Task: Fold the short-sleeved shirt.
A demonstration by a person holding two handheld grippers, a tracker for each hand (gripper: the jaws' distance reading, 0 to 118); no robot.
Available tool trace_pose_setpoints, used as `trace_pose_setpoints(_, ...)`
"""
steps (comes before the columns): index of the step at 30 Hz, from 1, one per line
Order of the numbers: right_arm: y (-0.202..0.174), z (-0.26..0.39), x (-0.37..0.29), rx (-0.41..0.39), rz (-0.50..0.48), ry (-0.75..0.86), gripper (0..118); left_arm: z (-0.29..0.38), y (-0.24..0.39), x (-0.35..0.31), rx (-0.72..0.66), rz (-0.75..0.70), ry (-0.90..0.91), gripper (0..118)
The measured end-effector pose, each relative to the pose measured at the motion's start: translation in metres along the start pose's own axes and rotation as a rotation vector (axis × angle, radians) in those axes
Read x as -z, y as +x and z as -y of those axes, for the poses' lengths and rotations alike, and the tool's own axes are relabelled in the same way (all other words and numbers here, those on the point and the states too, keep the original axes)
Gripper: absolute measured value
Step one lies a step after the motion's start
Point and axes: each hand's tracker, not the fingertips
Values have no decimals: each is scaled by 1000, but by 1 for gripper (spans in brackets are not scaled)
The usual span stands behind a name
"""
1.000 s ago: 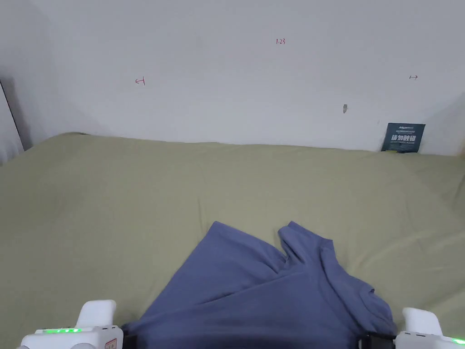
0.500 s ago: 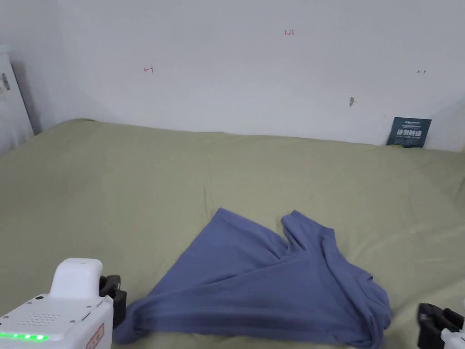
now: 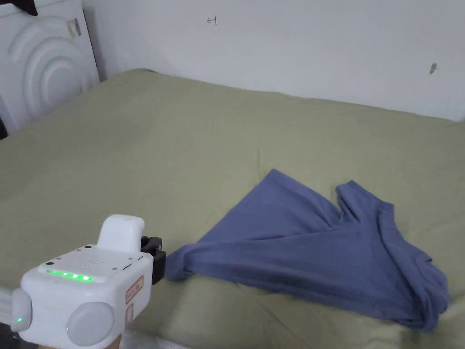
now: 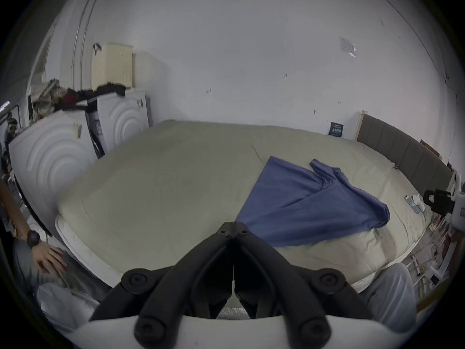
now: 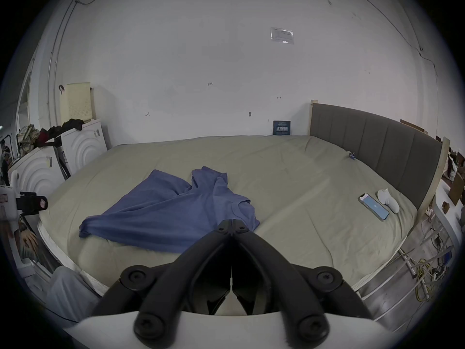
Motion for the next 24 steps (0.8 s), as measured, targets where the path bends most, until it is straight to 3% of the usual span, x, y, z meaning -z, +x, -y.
trace_pose_setpoints(4, -6, 6, 10, -6, -18, -41, 1, 0, -24, 48, -75, 49, -150, 4)
trace_pose_setpoints(5, -9, 7, 13, -15, -21, -55, 1, 0, -29, 62, -87, 54, -177, 34)
trace_pose_setpoints(6, -10, 9, 16, -19, -24, -62, 1, -1, -33, 76, -76, 65, -229, 82)
trace_pose_setpoints(7, -12, 10, 18, -24, -25, -71, 1, -1, -37, 92, -79, 75, -277, 117)
trace_pose_setpoints(9, -14, 13, 24, -29, -33, -92, 1, 4, -40, 119, -85, 49, -377, 114)
trace_pose_setpoints(15, -20, 18, 39, -41, -41, -141, 1, -1, -26, 159, -44, 70, -370, 114)
trace_pose_setpoints(17, -22, 20, 42, -45, -45, -148, 1, -2, -22, 164, -4, 87, -413, 107)
trace_pose_setpoints(18, -22, 20, 43, -44, -48, -150, 1, -1, -20, 162, 8, 101, -421, 93)
trace_pose_setpoints(19, -22, 21, 43, -44, -50, -150, 1, 0, -19, 158, 5, 108, -413, 67)
trace_pose_setpoints(20, -22, 21, 44, -46, -52, -152, 1, 0, -18, 156, 20, 113, -412, 30)
trace_pose_setpoints(21, -22, 22, 45, -45, -54, -155, 1, -1, -17, 152, 21, 122, -396, 1)
trace_pose_setpoints(24, -20, 22, 49, -30, -68, -173, 1, -3, -11, 151, 43, 107, -396, 0)
